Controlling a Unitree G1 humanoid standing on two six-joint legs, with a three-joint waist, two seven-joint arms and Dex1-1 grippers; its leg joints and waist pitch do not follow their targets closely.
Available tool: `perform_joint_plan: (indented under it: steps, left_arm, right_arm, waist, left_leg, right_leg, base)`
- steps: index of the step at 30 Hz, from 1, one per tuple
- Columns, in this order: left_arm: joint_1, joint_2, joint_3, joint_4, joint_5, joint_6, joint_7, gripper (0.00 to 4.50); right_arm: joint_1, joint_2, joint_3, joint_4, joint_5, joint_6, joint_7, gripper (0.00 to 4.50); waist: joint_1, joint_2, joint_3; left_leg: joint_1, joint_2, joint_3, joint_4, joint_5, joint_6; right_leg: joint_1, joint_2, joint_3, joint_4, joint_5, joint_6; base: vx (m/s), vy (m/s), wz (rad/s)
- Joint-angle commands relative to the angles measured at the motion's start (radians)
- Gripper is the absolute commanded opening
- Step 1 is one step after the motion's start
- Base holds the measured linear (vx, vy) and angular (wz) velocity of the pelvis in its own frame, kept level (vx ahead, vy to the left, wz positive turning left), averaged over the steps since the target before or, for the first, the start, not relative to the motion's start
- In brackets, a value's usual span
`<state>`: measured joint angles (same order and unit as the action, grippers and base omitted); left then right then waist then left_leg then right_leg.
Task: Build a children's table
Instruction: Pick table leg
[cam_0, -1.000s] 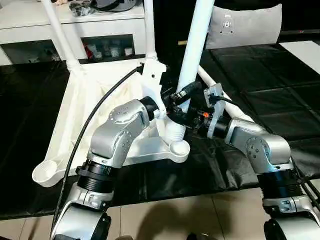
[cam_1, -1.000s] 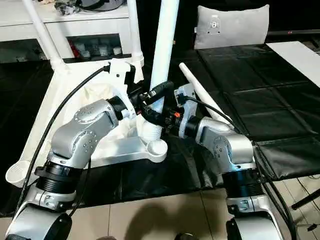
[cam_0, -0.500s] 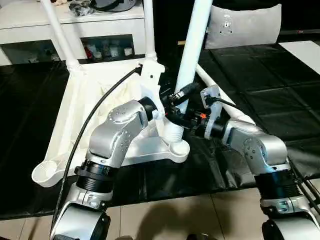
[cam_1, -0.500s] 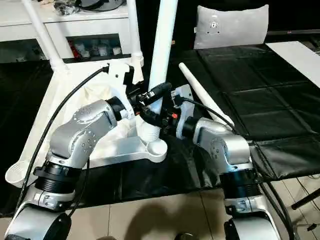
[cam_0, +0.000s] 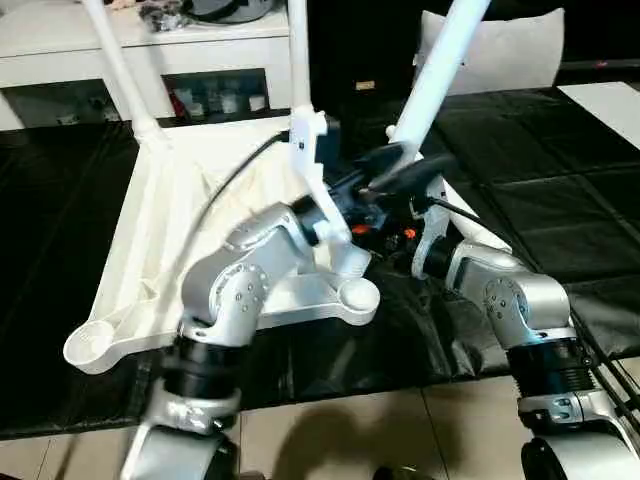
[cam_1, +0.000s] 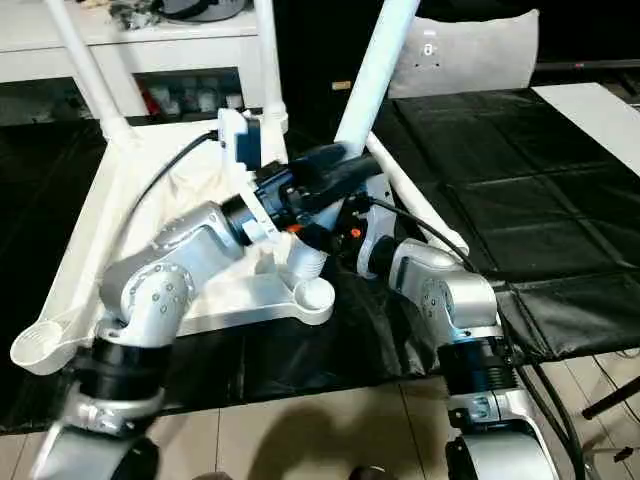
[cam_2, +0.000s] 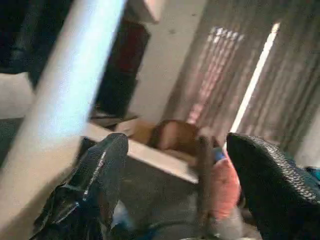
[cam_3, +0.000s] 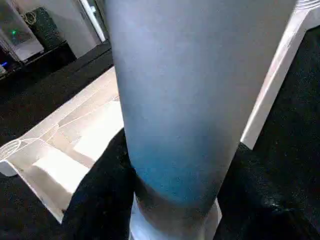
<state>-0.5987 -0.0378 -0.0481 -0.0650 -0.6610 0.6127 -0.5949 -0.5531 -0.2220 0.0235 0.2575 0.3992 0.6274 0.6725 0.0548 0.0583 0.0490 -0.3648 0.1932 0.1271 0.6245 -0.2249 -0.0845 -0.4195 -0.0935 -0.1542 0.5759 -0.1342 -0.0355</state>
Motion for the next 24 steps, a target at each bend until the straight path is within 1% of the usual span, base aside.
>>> perform_joint_plan:
  steps: [1, 2, 3, 4, 5, 7, 8, 9, 12, 13, 14, 15, 16, 17, 18, 19, 21, 22, 23, 24]
  left_arm:
    - [0.012, 0.008, 0.010, -0.018, -0.017, 0.022, -0.006, 4.00]
    - [0.012, 0.008, 0.010, -0.018, -0.017, 0.022, -0.006, 4.00]
    - [0.018, 0.008, 0.005, -0.014, -0.011, 0.022, -0.005, 4.24]
    - [0.020, 0.009, 0.004, -0.014, -0.003, 0.009, -0.003, 4.32]
    - [0.020, 0.006, 0.011, -0.013, -0.005, 0.001, 0.002, 4.32]
    - [0.013, -0.004, 0.045, -0.017, -0.032, -0.008, 0.014, 4.45]
    - [0.010, 0.002, 0.057, -0.021, -0.038, -0.011, 0.015, 4.50]
    - [0.008, 0.006, 0.063, -0.024, -0.042, -0.013, 0.014, 4.50]
    - [0.009, 0.060, 0.092, -0.031, -0.030, -0.027, 0.007, 4.50]
    - [0.009, 0.060, 0.092, -0.031, -0.030, -0.027, 0.007, 4.50]
    - [0.009, 0.078, 0.103, -0.029, -0.027, -0.020, 0.009, 4.50]
    - [0.010, 0.105, 0.111, -0.025, -0.007, -0.018, 0.015, 4.50]
    - [0.011, 0.137, 0.113, -0.017, 0.025, -0.020, 0.023, 4.50]
    - [0.016, 0.168, 0.106, -0.004, 0.062, -0.024, 0.027, 4.50]
    - [0.022, 0.200, 0.091, 0.011, 0.101, -0.028, 0.029, 4.50]
    - [0.023, 0.204, 0.089, 0.014, 0.106, -0.029, 0.029, 4.50]
    - [0.036, 0.268, 0.054, 0.059, 0.187, -0.051, 0.038, 4.50]
    - [0.039, 0.285, 0.058, 0.089, 0.208, -0.061, 0.057, 4.50]
    - [0.038, 0.290, 0.060, 0.099, 0.215, -0.063, 0.068, 4.50]
    - [0.036, 0.294, 0.064, 0.109, 0.220, -0.064, 0.079, 4.50]
  right_arm:
    - [-0.006, 0.005, 0.001, -0.016, 0.010, -0.021, 0.005, 1.88]
    - [-0.006, 0.005, 0.001, -0.016, 0.010, -0.021, 0.005, 1.88]
    - [-0.005, 0.009, 0.001, -0.017, 0.011, -0.026, 0.013, 1.88]
    - [-0.005, 0.011, 0.001, -0.018, 0.012, -0.027, 0.016, 1.88]
    - [-0.005, 0.012, 0.000, -0.020, 0.012, -0.027, 0.017, 1.88]
    - [-0.005, 0.013, -0.002, -0.023, 0.013, -0.025, 0.017, 1.88]
    - [-0.005, 0.012, -0.003, -0.022, 0.012, -0.027, 0.019, 1.88]
    - [-0.005, 0.011, -0.004, -0.021, 0.012, -0.028, 0.019, 1.88]
    - [-0.002, 0.005, -0.006, -0.025, 0.010, -0.041, 0.027, 1.88]
    - [-0.002, 0.005, -0.006, -0.025, 0.010, -0.041, 0.027, 1.88]
    - [0.002, 0.003, -0.007, -0.032, 0.012, -0.041, 0.032, 1.88]
    - [0.007, 0.000, -0.010, -0.041, 0.015, -0.038, 0.036, 1.88]
    - [0.013, -0.004, -0.015, -0.052, 0.018, -0.036, 0.040, 1.88]
    - [0.021, -0.005, -0.021, -0.066, 0.030, -0.033, 0.050, 1.88]
    - [0.032, -0.007, -0.024, -0.086, 0.046, -0.038, 0.072, 1.88]
    - [0.033, -0.007, -0.025, -0.089, 0.048, -0.039, 0.075, 1.88]
    - [0.063, -0.012, -0.037, -0.150, 0.111, -0.020, 0.139, 1.88]
    - [0.081, -0.016, -0.052, -0.189, 0.160, -0.001, 0.178, 1.88]
    - [0.088, -0.018, -0.058, -0.203, 0.180, 0.007, 0.193, 1.88]
    - [0.094, -0.021, -0.065, -0.217, 0.199, 0.014, 0.208, 1.88]
  waist:
    - [-0.002, -0.027, -0.078]
    - [-0.002, -0.027, -0.077]
    - [-0.003, -0.026, -0.076]
    - [-0.004, -0.025, -0.077]
    - [-0.005, -0.026, -0.077]
    - [-0.005, -0.025, -0.078]
    - [-0.006, -0.028, -0.079]
    - [-0.004, -0.027, -0.080]
    - [-0.006, -0.025, -0.079]
    - [-0.006, -0.025, -0.079]
    - [-0.007, -0.025, -0.078]
    - [-0.008, -0.025, -0.078]
    - [-0.010, -0.023, -0.078]
    - [-0.011, -0.024, -0.078]
    - [-0.013, -0.023, -0.078]
    - [-0.012, -0.023, -0.078]
    - [-0.012, -0.020, -0.078]
    - [-0.013, -0.017, -0.079]
    - [-0.014, -0.019, -0.078]
    - [-0.014, -0.020, -0.079]
  left_leg:
    - [-0.014, 0.016, 0.019, -0.062, -0.015, 0.097]
    - [-0.015, 0.015, 0.020, -0.062, -0.017, 0.097]
    - [-0.013, 0.014, 0.020, -0.062, -0.022, 0.094]
    - [-0.013, 0.014, 0.019, -0.062, -0.021, 0.093]
    - [-0.014, 0.015, 0.019, -0.062, -0.020, 0.092]
    - [-0.014, 0.016, 0.017, -0.062, -0.011, 0.091]
    - [-0.015, 0.016, 0.018, -0.062, -0.007, 0.092]
    - [-0.014, 0.016, 0.017, -0.061, -0.003, 0.092]
    - [-0.013, 0.017, 0.016, -0.062, 0.001, 0.097]
    - [-0.013, 0.016, 0.017, -0.062, -0.001, 0.096]
    - [-0.012, 0.017, 0.017, -0.063, -0.003, 0.095]
    - [-0.012, 0.017, 0.016, -0.063, -0.005, 0.093]
    - [-0.010, 0.018, 0.016, -0.063, -0.006, 0.092]
    - [-0.010, 0.017, 0.015, -0.064, -0.005, 0.091]
    - [-0.009, 0.017, 0.015, -0.064, -0.006, 0.091]
    - [-0.009, 0.017, 0.015, -0.064, -0.007, 0.094]
    - [-0.008, 0.018, 0.014, -0.065, -0.007, 0.098]
    - [-0.008, 0.017, 0.013, -0.064, -0.009, 0.104]
    - [-0.009, 0.016, 0.014, -0.064, -0.015, 0.111]
    - [-0.009, 0.018, 0.012, -0.064, -0.011, 0.108]
  right_leg:
    - [0.084, -0.048, 0.049, -0.072, -0.365, -0.077]
    - [0.083, -0.047, 0.048, -0.074, -0.373, -0.071]
    - [0.082, -0.047, 0.047, -0.077, -0.389, -0.060]
    - [0.082, -0.046, 0.047, -0.077, -0.391, -0.056]
    - [0.083, -0.045, 0.047, -0.077, -0.389, -0.051]
    - [0.083, -0.046, 0.047, -0.075, -0.371, -0.054]
    - [0.083, -0.046, 0.048, -0.074, -0.365, -0.055]
    - [0.084, -0.046, 0.048, -0.071, -0.358, -0.058]
    - [0.082, -0.046, 0.049, -0.068, -0.347, -0.064]
    - [0.082, -0.046, 0.049, -0.069, -0.348, -0.062]
    - [0.082, -0.045, 0.049, -0.069, -0.351, -0.061]
    - [0.082, -0.045, 0.049, -0.068, -0.353, -0.059]
    - [0.081, -0.044, 0.049, -0.067, -0.350, -0.057]
    - [0.082, -0.044, 0.049, -0.067, -0.349, -0.055]
    - [0.081, -0.044, 0.050, -0.066, -0.348, -0.053]
    - [0.082, -0.043, 0.050, -0.067, -0.345, -0.048]
    - [0.081, -0.044, 0.050, -0.066, -0.342, -0.049]
    - [0.082, -0.042, 0.050, -0.065, -0.333, -0.044]
    - [0.083, -0.041, 0.050, -0.068, -0.329, -0.040]
    - [0.083, -0.043, 0.049, -0.065, -0.325, -0.043]
  base:
    - [0.000, 0.000, 0.00]
    - [0.000, 0.000, 0.00]
    - [0.000, 0.000, 0.00]
    - [0.000, 0.000, 0.00]
    - [0.000, 0.000, 0.00]
    - [0.000, 0.000, 0.00]
    - [0.000, 0.000, 0.00]
    - [0.000, 0.000, 0.00]
    - [0.000, 0.000, 0.00]
    - [0.000, 0.000, 0.00]
    - [0.000, 0.000, 0.00]
    - [0.000, 0.000, 0.00]
    - [0.000, 0.000, 0.00]
    - [0.000, 0.000, 0.00]
    - [0.000, 0.000, 0.00]
    - [0.000, 0.000, 0.00]
    - [0.000, 0.000, 0.00]
    - [0.000, 0.000, 0.00]
    - [0.000, 0.000, 0.00]
    - [0.000, 0.000, 0.00]
